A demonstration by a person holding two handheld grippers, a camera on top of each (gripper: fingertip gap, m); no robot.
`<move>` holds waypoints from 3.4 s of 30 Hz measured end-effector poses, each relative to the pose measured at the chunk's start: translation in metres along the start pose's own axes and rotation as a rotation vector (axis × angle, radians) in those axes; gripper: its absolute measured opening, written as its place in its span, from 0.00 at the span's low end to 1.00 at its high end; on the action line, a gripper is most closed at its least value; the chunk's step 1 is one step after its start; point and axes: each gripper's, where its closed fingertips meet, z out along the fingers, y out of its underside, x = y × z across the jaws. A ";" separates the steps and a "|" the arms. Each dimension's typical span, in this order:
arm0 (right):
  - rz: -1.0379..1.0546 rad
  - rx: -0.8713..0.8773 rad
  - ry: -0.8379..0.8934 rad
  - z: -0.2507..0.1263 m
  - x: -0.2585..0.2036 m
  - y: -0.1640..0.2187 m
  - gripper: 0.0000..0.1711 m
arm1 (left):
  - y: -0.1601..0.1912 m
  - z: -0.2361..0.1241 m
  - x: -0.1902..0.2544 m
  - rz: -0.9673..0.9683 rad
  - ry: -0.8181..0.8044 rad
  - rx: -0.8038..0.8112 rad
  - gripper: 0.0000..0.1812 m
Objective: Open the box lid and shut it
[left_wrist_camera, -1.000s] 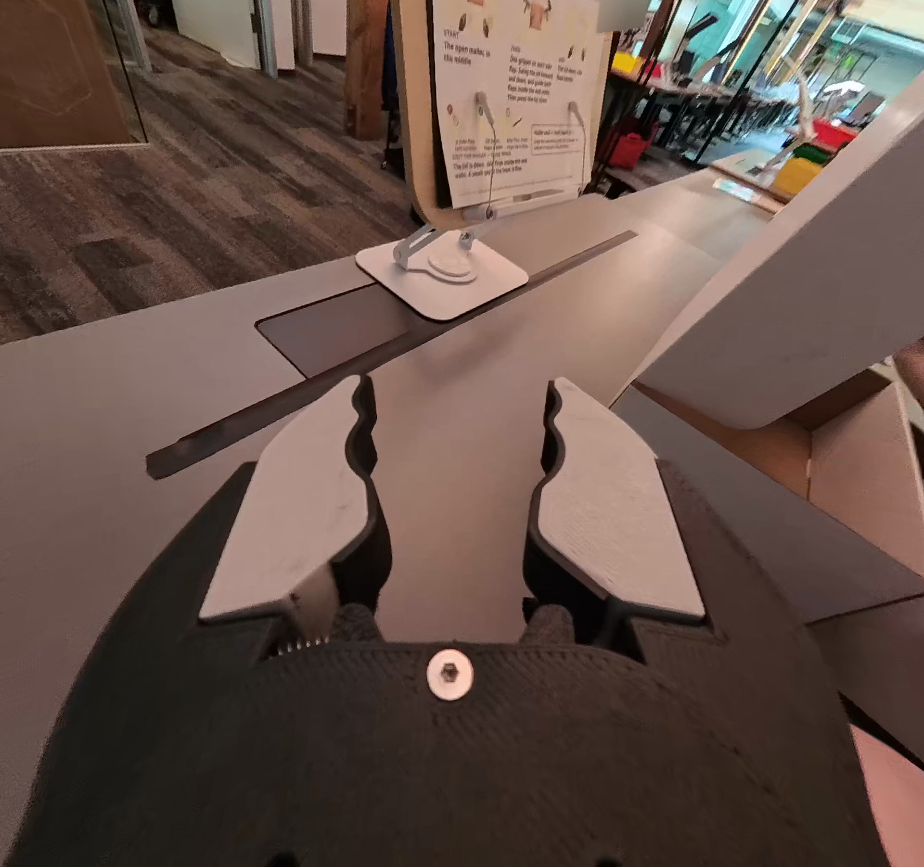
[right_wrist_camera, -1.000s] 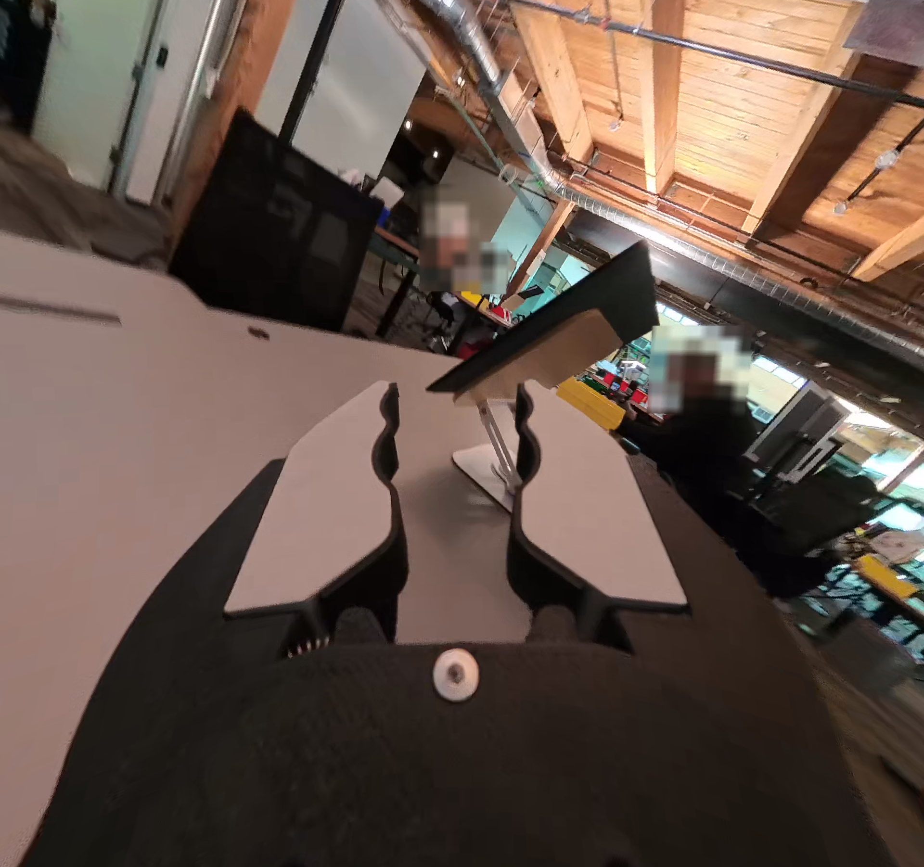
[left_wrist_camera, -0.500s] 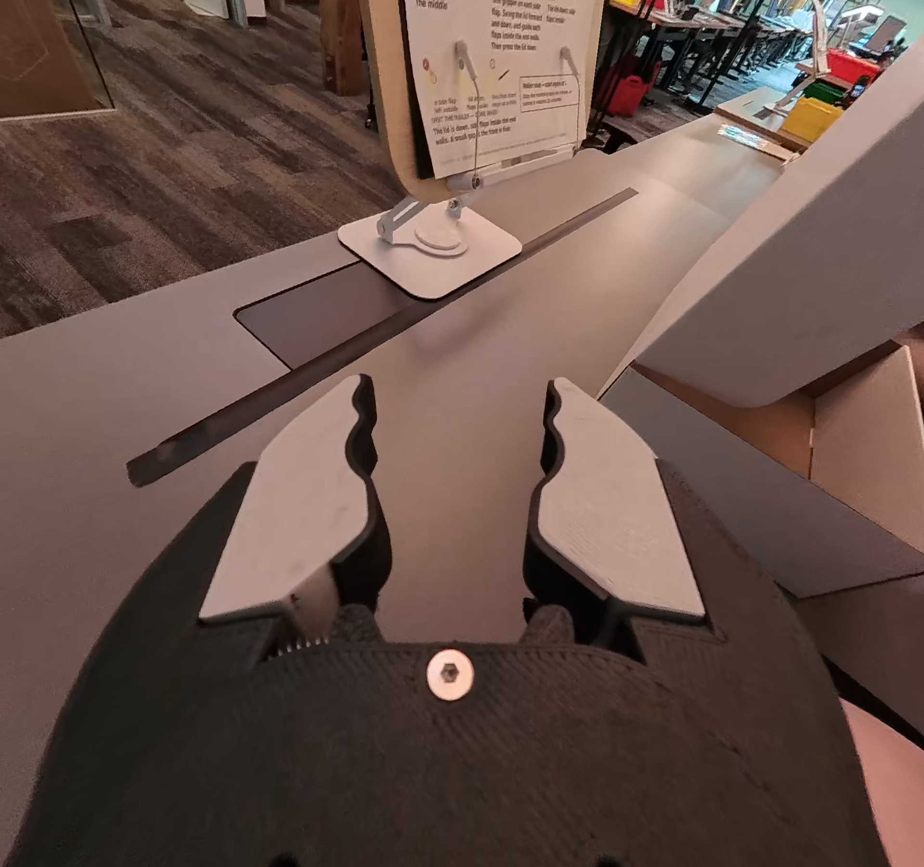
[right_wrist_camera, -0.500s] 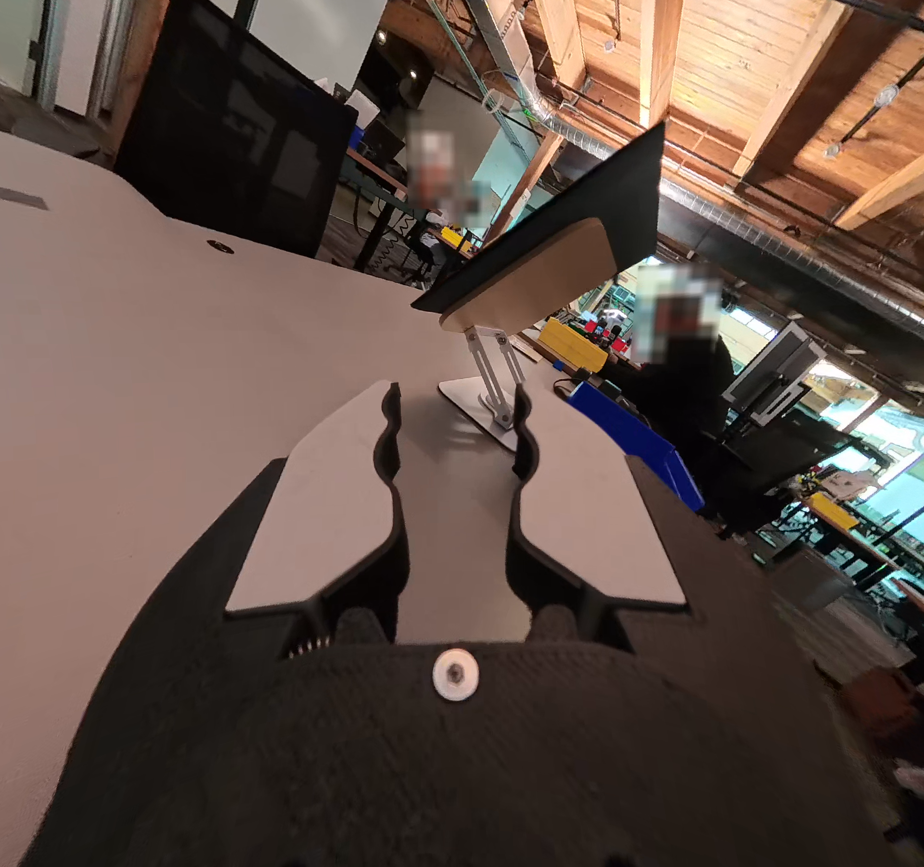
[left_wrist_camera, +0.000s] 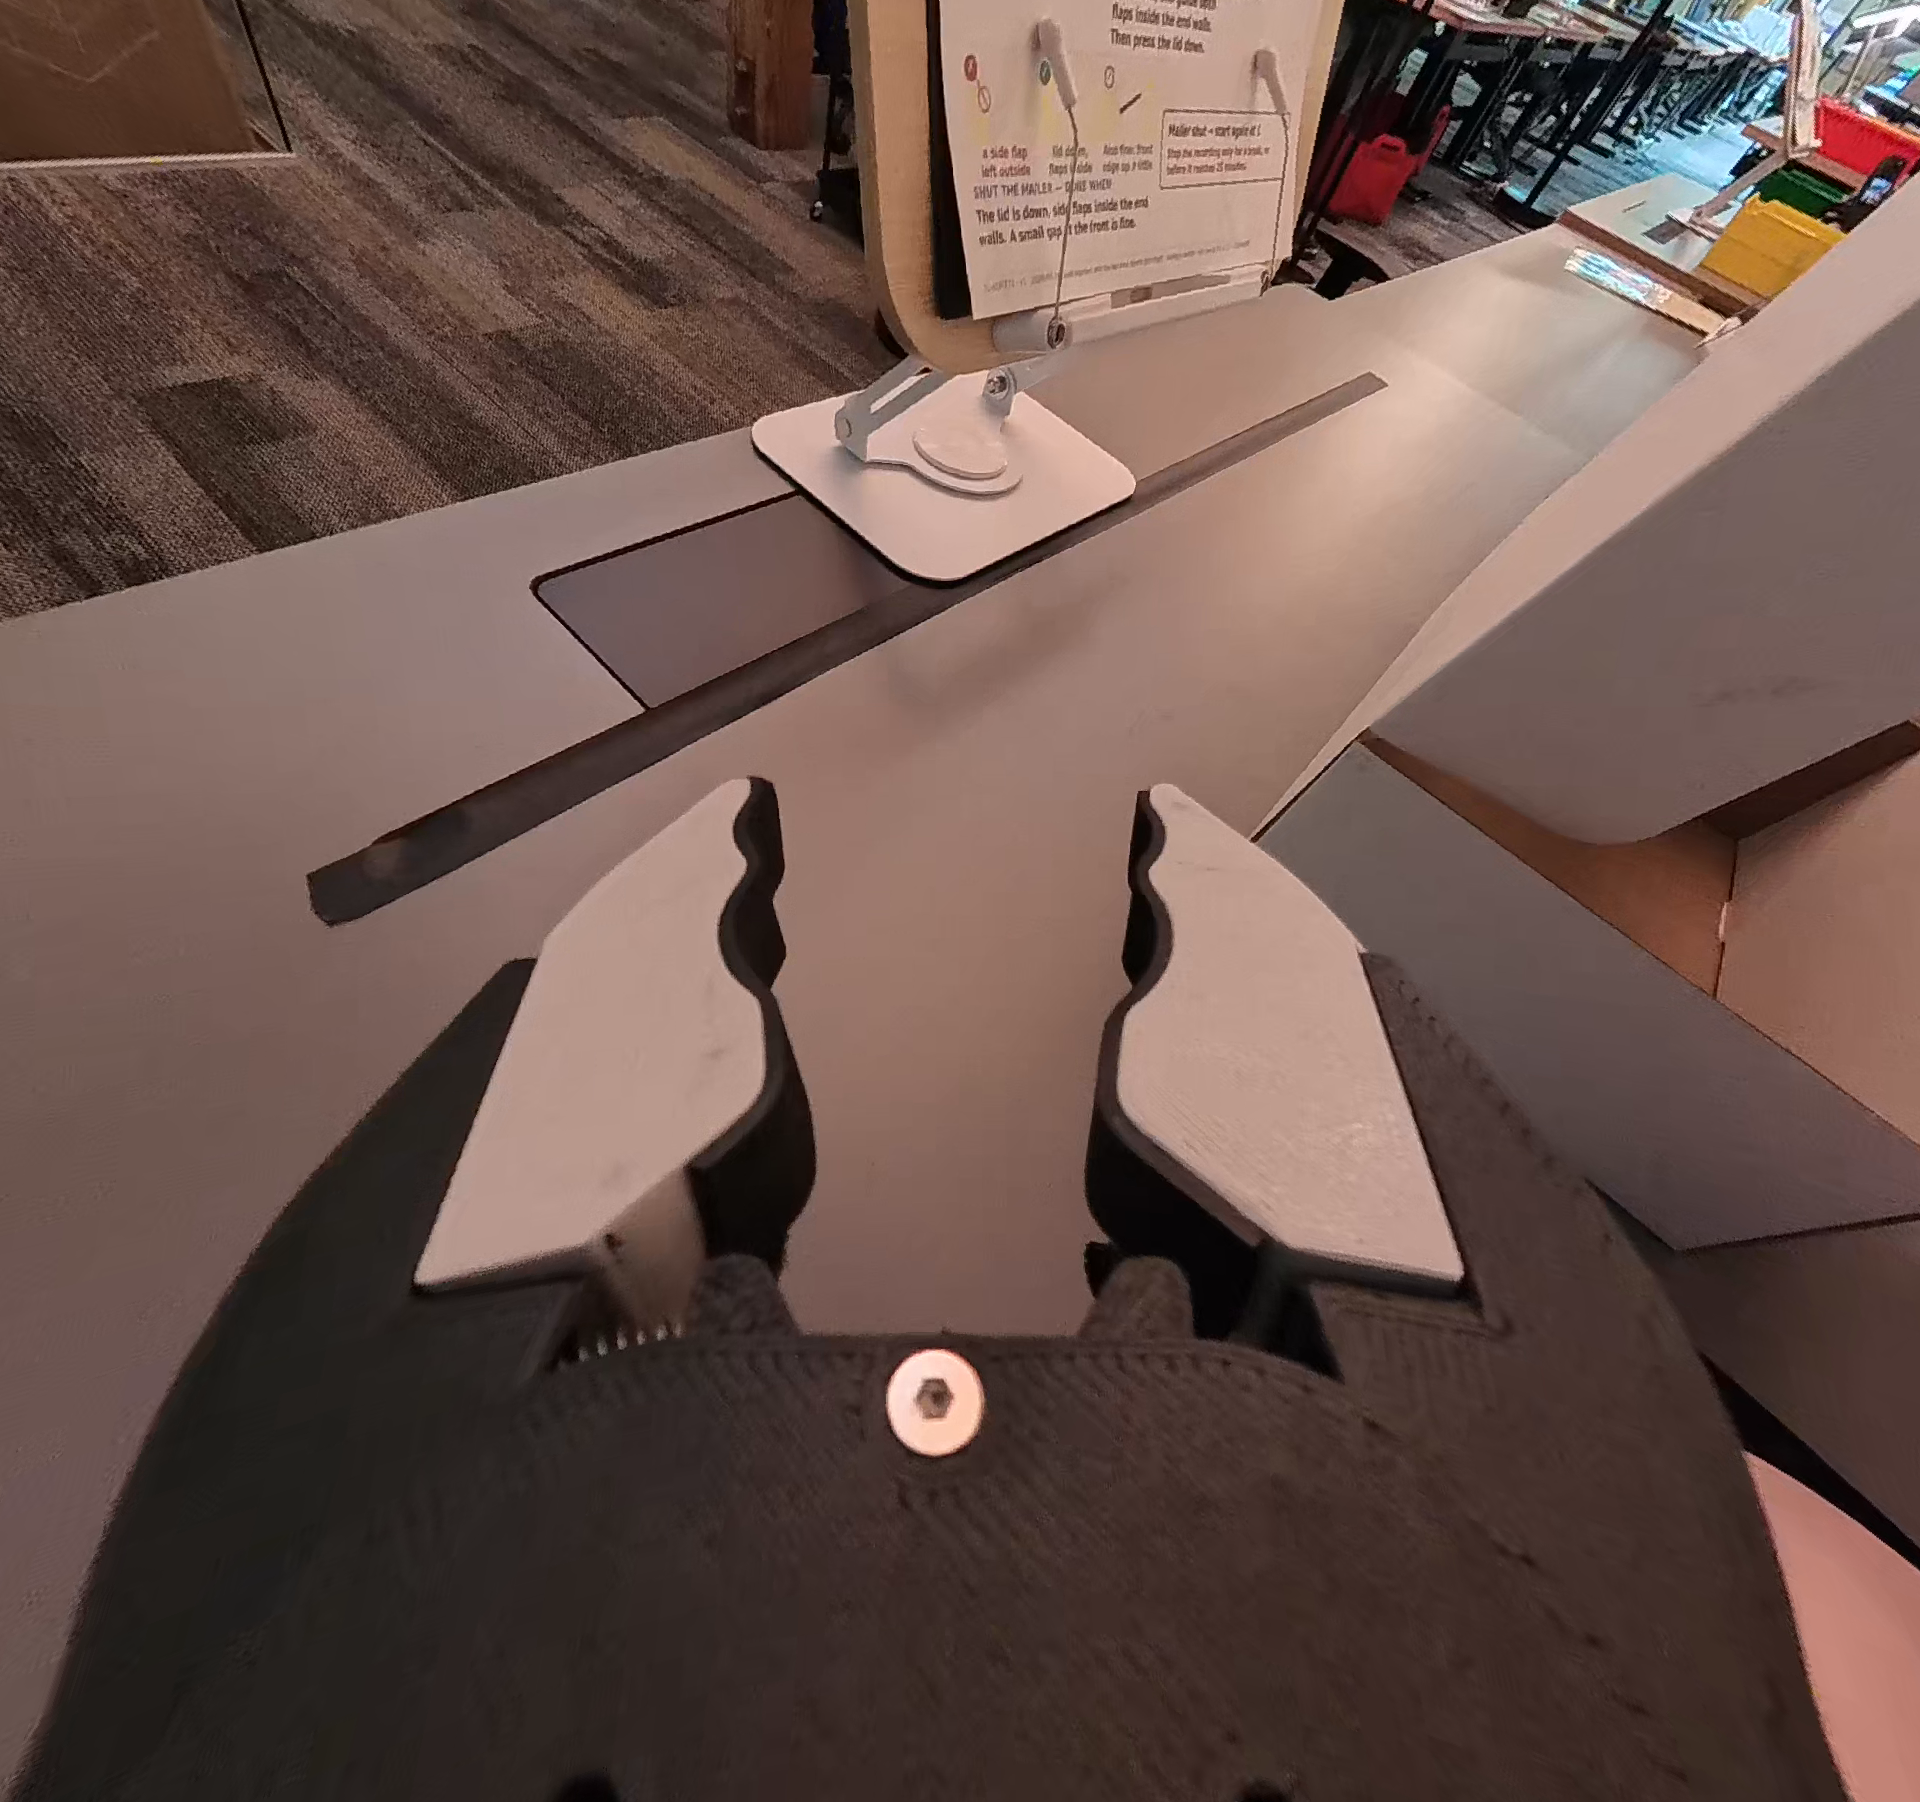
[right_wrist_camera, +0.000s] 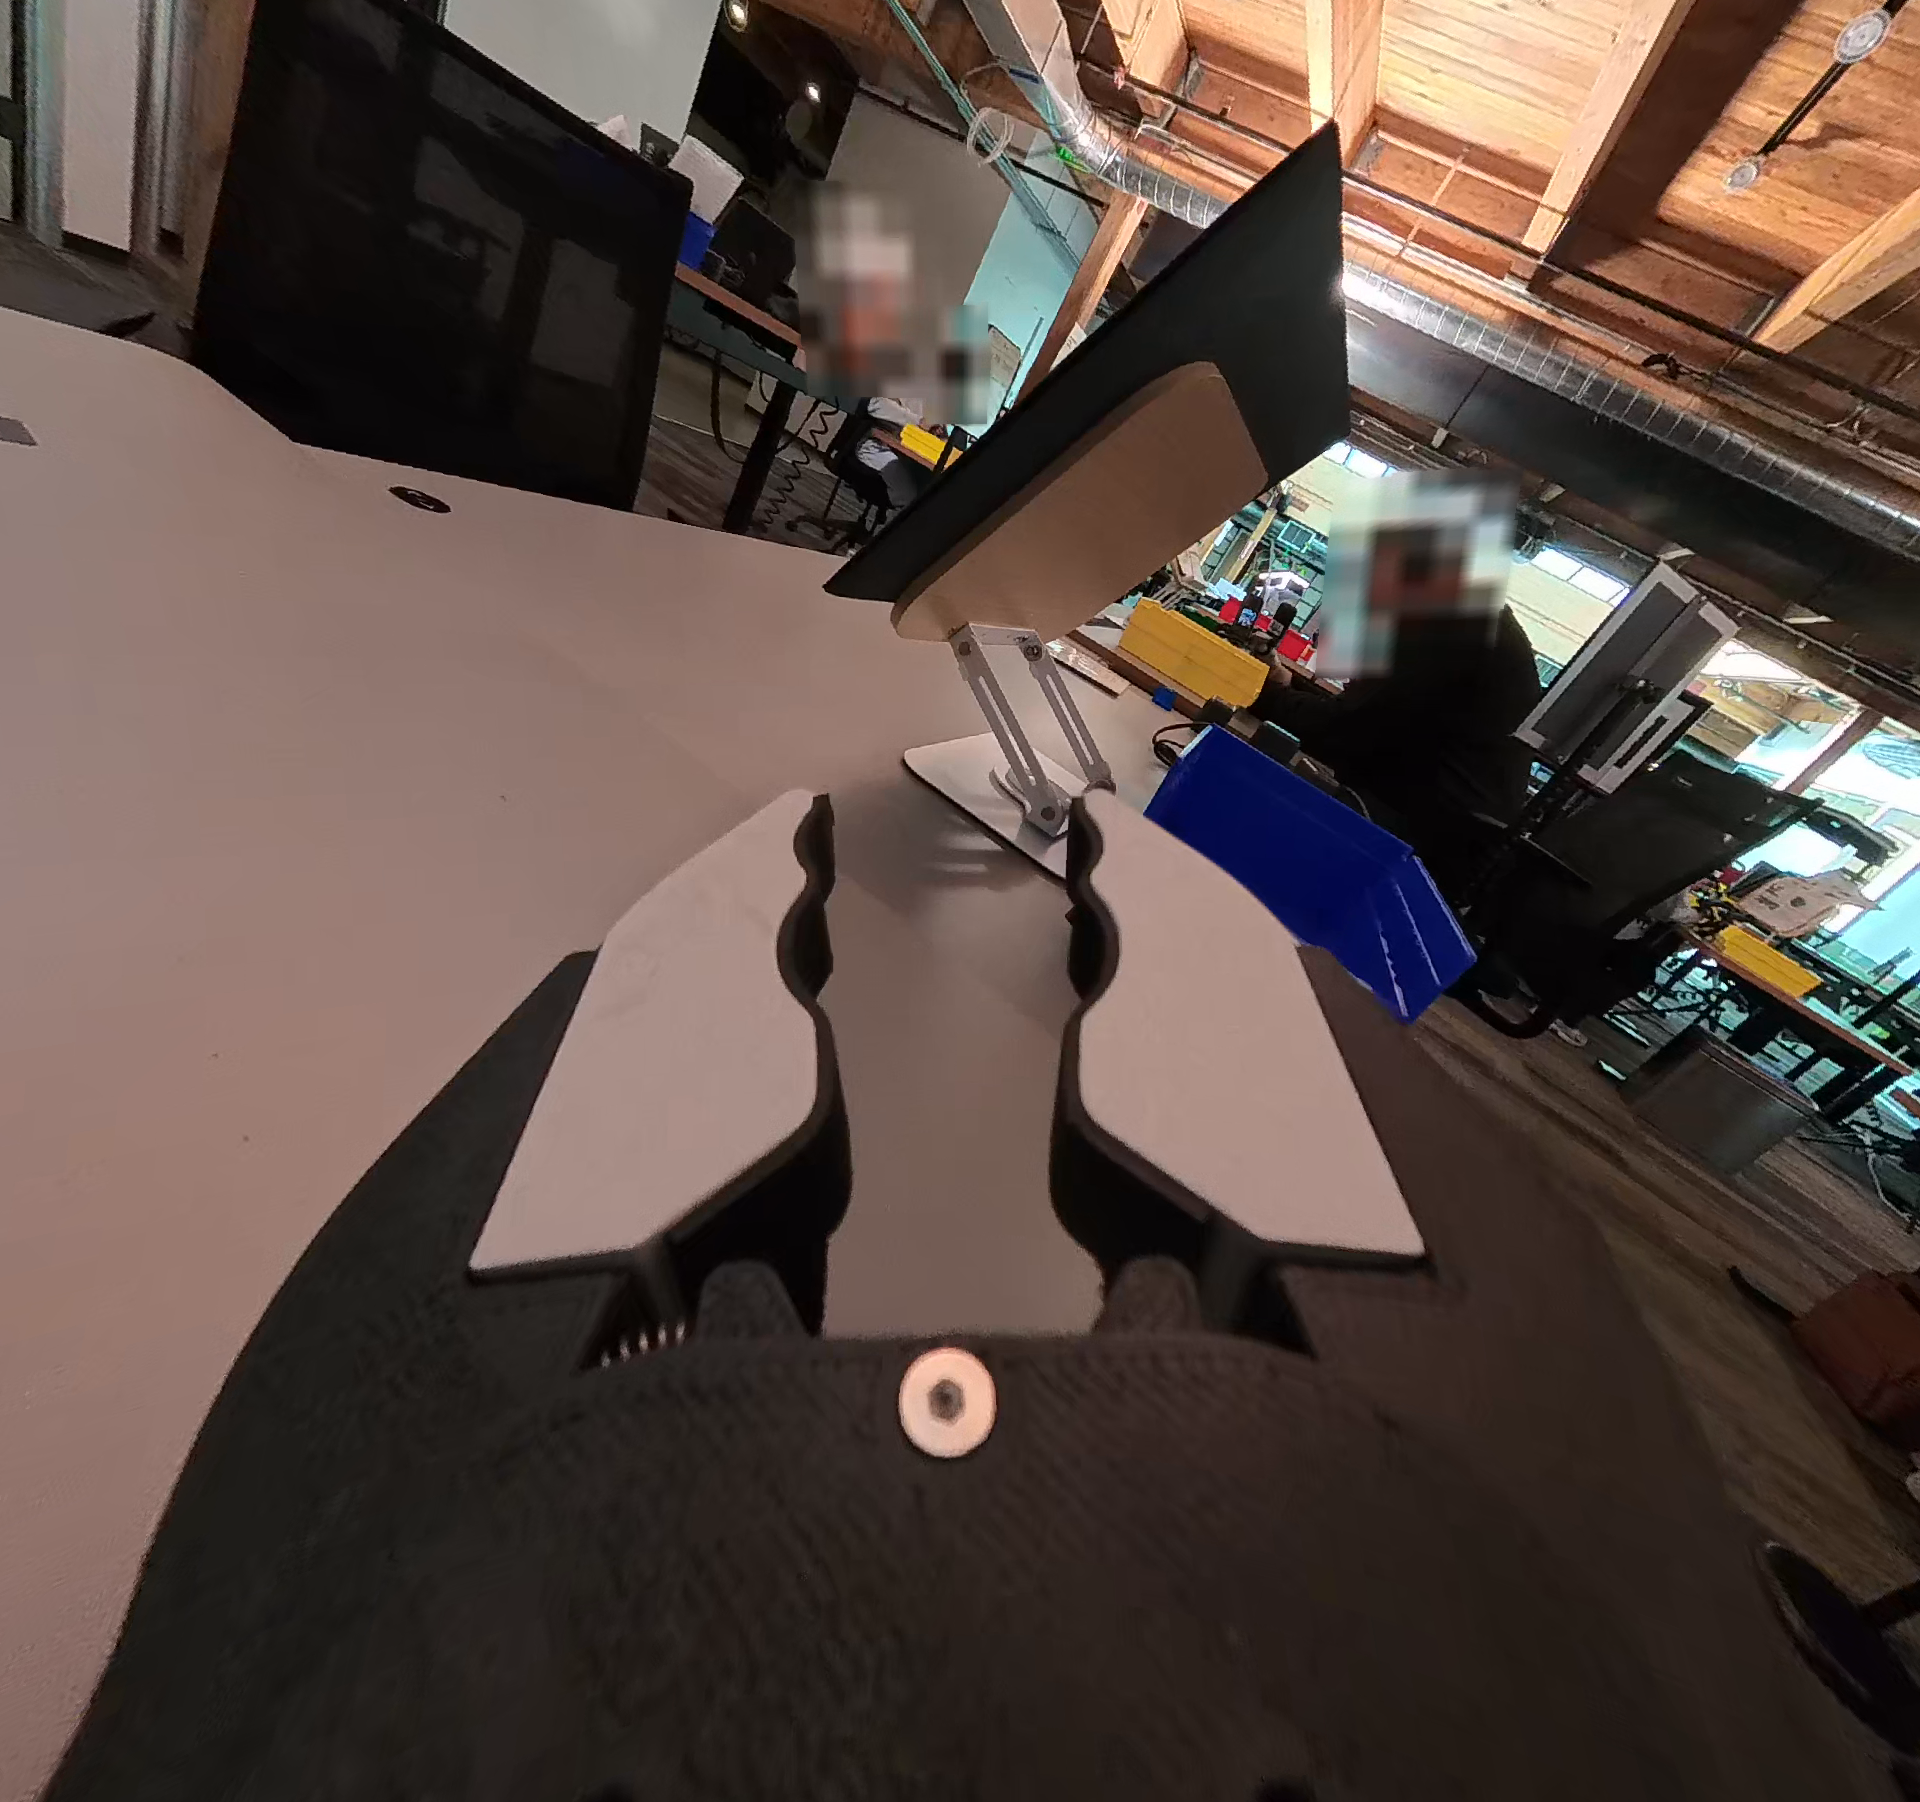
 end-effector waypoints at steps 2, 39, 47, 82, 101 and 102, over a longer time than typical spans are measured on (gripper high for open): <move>0.009 -0.007 0.000 0.000 0.001 0.002 0.25 | 0.000 0.001 0.000 0.001 0.000 -0.006 0.35; 0.135 -0.015 0.005 -0.008 0.006 0.004 0.24 | 0.011 -0.007 0.000 -0.031 0.019 -0.051 0.34; 0.148 -0.017 -0.003 -0.008 0.005 0.006 0.24 | 0.013 -0.007 0.000 -0.034 0.022 -0.058 0.35; 0.166 -0.036 -0.043 -0.008 -0.002 0.009 0.24 | -0.009 -0.034 0.097 0.392 0.340 0.124 0.45; 0.165 -0.047 -0.059 -0.007 -0.006 0.011 0.24 | 0.001 -0.026 0.080 0.308 0.270 0.052 0.47; 0.166 -0.047 -0.060 -0.007 -0.006 0.011 0.24 | 0.001 -0.026 0.080 0.310 0.272 0.051 0.47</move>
